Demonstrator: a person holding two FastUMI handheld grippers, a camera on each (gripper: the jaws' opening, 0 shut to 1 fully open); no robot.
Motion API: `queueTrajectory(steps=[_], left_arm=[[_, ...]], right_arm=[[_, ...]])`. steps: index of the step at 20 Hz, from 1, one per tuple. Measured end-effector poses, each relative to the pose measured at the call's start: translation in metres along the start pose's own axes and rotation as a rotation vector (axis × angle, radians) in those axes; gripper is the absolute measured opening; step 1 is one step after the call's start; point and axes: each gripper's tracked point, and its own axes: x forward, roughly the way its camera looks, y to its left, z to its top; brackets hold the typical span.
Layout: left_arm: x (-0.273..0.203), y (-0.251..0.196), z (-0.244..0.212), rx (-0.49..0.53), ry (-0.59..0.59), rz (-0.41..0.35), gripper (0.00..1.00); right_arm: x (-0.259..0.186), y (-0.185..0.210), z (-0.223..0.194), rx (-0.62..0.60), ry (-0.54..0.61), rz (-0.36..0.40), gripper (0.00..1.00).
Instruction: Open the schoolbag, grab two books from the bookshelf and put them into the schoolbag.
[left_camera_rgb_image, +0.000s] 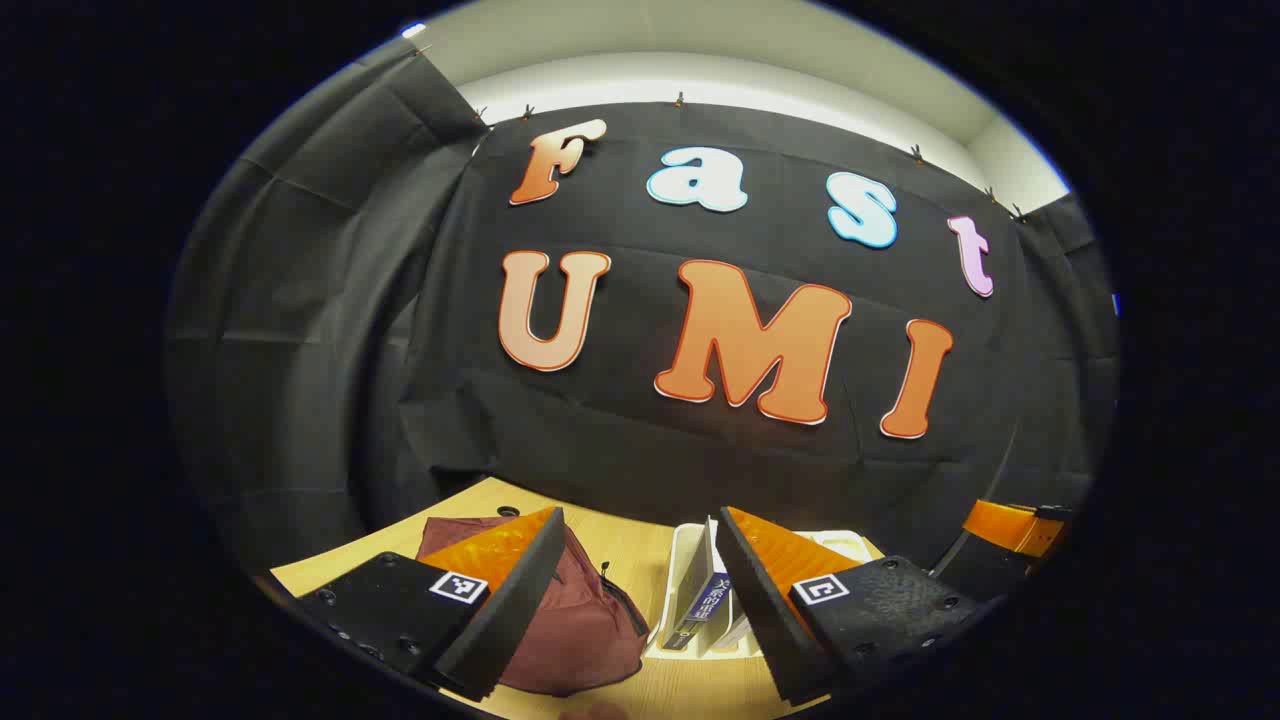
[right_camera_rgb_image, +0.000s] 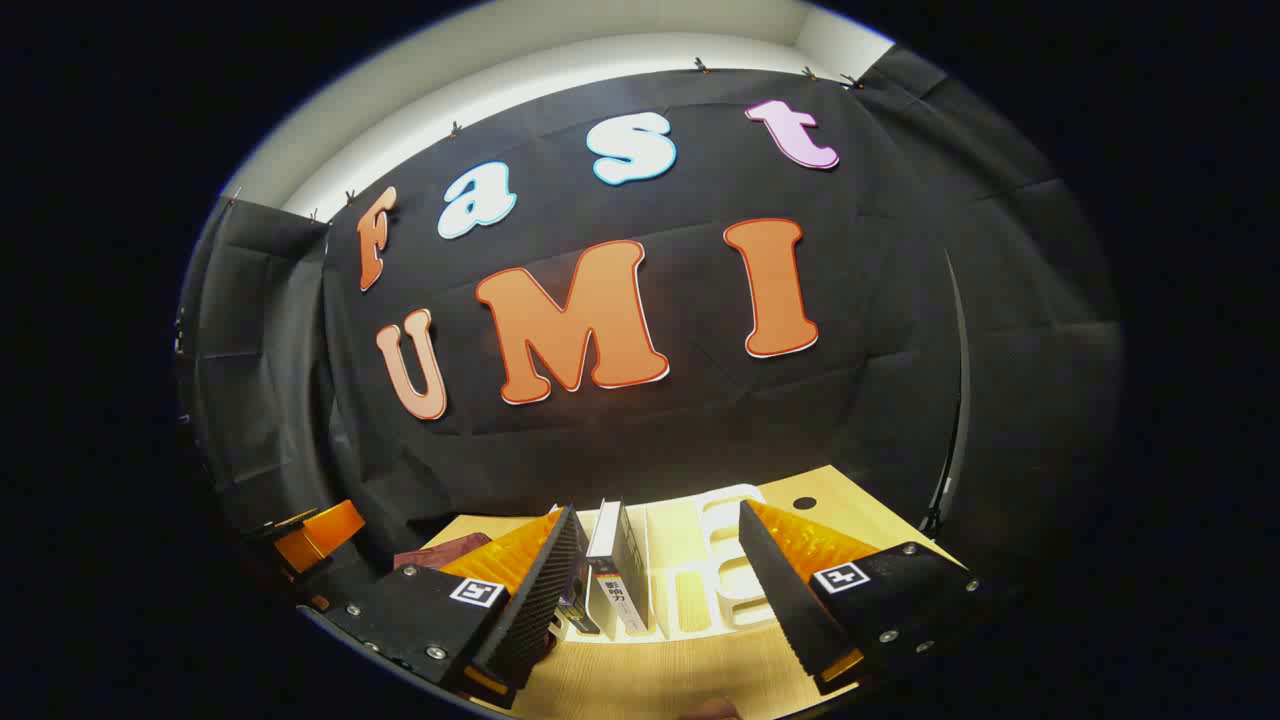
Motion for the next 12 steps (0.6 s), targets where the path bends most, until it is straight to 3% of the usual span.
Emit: queueTrajectory(steps=[5, 12], left_arm=[[0.012, -0.007, -0.011, 0.059, 0.020, -0.031, 0.94], [-0.005, -0.001, 0.011, 0.097, -0.026, 0.010, 0.94]], right_arm=[[-0.009, -0.024, 0.005, -0.057, -0.032, -0.094, 0.96], [-0.019, -0.022, 0.007, -0.053, -0.052, -0.092, 0.96]])
